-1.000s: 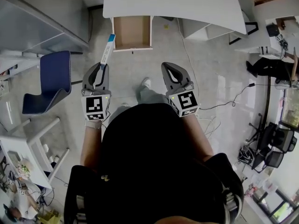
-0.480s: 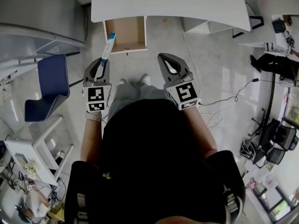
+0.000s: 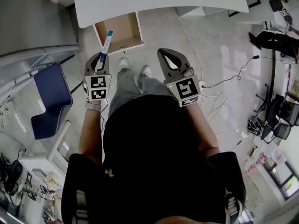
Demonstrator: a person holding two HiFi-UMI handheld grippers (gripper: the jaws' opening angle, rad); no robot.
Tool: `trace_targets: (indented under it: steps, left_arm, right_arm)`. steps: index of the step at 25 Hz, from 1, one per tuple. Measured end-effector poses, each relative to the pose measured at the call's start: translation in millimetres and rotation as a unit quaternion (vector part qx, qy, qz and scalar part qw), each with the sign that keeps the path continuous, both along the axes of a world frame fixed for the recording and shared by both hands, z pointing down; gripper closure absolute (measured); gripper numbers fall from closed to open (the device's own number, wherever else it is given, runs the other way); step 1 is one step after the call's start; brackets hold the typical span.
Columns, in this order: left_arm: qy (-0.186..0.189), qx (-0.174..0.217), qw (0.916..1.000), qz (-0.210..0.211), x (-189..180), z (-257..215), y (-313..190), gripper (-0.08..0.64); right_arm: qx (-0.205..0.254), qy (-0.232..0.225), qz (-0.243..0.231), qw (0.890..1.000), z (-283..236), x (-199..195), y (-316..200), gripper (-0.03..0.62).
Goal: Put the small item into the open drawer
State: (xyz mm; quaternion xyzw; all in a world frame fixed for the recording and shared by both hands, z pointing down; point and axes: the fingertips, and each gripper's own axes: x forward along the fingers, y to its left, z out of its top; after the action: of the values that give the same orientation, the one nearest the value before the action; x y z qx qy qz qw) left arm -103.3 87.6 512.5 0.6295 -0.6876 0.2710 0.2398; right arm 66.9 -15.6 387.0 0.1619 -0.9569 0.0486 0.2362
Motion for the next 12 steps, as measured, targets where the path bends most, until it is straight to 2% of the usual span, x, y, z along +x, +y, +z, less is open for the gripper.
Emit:
trace_targets:
  steps: [6,12]
  left_arm:
    - [0.018,-0.068,0.9963,0.049,-8,67,-17,0.476]
    - [-0.009,-0.138,0.9846,0.108,-12,131,-32,0.476]
  right_arm:
    - [-0.012,0.030,0.032,0.999,13,-18,-8,0.581]
    - [-0.017,0.056,0.063,0.996,21,-22,-18,0.581]
